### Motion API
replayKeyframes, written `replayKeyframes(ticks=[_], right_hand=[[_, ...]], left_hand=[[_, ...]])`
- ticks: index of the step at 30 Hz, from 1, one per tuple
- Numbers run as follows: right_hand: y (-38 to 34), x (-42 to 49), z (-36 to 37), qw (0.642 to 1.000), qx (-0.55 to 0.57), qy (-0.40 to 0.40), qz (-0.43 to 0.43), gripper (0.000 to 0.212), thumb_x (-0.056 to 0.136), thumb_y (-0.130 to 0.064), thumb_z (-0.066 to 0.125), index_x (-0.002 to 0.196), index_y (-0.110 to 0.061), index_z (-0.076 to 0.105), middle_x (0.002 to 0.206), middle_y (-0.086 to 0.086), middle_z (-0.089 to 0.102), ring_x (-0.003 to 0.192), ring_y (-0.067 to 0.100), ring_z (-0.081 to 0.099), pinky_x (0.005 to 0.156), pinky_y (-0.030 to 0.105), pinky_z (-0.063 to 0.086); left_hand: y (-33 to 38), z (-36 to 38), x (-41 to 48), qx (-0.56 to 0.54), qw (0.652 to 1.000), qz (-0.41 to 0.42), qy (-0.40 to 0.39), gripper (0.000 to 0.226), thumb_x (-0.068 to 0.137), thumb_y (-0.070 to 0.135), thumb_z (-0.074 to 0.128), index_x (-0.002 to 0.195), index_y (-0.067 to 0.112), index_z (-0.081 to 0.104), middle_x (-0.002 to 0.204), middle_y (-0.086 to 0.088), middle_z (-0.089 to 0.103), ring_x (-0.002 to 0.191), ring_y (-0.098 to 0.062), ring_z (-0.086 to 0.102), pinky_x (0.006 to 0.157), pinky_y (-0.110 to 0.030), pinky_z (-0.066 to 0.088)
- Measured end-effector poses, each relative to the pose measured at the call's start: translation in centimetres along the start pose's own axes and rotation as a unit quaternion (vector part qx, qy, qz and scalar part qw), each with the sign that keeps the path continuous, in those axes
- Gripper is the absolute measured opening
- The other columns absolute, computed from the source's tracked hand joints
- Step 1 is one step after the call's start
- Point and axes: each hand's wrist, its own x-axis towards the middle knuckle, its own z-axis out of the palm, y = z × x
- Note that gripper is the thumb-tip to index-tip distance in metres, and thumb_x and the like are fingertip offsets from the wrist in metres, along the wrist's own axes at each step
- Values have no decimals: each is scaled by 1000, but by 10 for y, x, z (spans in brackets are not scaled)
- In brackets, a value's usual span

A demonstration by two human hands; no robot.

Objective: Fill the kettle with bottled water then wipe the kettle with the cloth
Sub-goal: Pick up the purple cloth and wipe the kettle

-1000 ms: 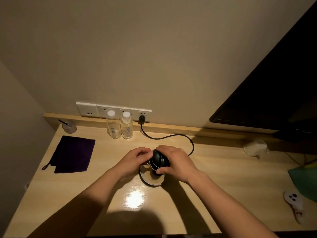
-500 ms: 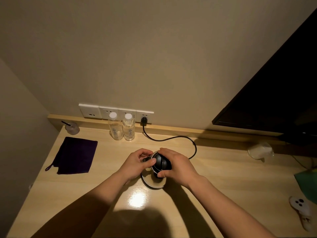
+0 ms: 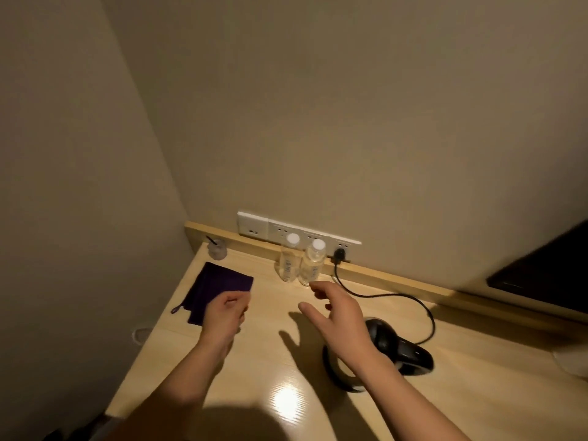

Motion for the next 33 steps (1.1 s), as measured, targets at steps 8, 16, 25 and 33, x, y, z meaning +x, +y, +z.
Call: replayKeyframes(ticks=[8, 16, 25, 33], right_hand=[[-20, 104, 149, 945, 201, -36, 255, 21, 89, -26, 77, 85, -9, 65, 81, 13, 71, 77, 29, 69, 80, 46, 58], [0, 161, 219, 880, 177, 3, 440, 33, 89, -26, 77, 72, -3, 60, 72, 15, 63, 73, 34, 66, 68, 37, 51], [-3, 175, 249, 848, 231, 12, 477, 25, 89, -15, 76, 77, -3, 59, 74, 9, 63, 74, 28, 65, 65, 34, 53], [-16, 156, 234, 883, 307, 48, 352, 26, 90, -12, 64, 75, -13, 43, 69, 4, 46, 64, 18, 41, 55, 30, 35]], left_hand=[[0, -90, 100, 198, 975, 4, 96, 18, 92, 22, 69, 101, 8, 63, 100, -12, 68, 96, -33, 65, 76, -40, 53], [-29, -92, 173, 457, 888, -1, 57, 63, 84, 52, 72, 121, 5, 54, 121, -15, 56, 112, -34, 58, 89, -45, 54], [-29, -76, 195, 369, 929, -16, 17, 41, 95, 19, 63, 129, -2, 52, 125, -21, 64, 114, -38, 64, 87, -37, 50], [-14, -80, 194, 141, 974, -163, -68, 14, 88, 15, 68, 100, 6, 66, 108, -16, 70, 93, -34, 67, 79, -43, 56]])
